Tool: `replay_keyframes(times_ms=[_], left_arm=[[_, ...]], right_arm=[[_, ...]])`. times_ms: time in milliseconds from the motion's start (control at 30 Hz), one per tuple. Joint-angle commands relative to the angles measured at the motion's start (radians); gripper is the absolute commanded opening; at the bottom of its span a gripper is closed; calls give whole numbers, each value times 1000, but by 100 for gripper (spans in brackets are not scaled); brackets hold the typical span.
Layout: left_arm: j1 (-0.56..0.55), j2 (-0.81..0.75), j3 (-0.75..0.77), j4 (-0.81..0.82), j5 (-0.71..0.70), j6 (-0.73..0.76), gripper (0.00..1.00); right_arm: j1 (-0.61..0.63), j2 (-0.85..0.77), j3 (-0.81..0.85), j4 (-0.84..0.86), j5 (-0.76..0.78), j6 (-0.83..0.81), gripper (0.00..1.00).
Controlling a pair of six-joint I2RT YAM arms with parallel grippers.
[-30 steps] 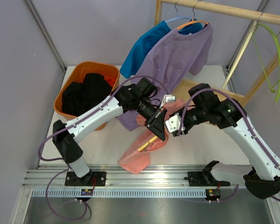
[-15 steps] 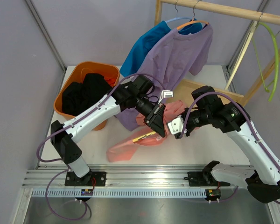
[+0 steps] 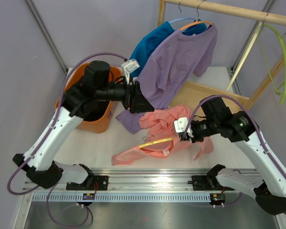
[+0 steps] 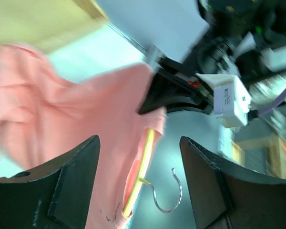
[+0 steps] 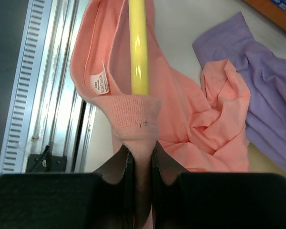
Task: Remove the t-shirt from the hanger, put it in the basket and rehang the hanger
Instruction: Pass the hanger from the right arm to the left
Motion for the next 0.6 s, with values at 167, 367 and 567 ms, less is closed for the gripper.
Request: replay_keyframes(times_ms=[167, 367, 567], left_arm=[[7, -438, -368, 52, -686, -156, 74], [-65, -468, -508, 66, -875, -376, 72], [-226, -279, -451, 40, -1045, -449, 71]], right_arm=[[-80, -93, -93, 338, 62, 556, 0], [-82, -84, -141, 441, 182, 691, 0], [-82, -53, -114, 460, 191, 728, 0]])
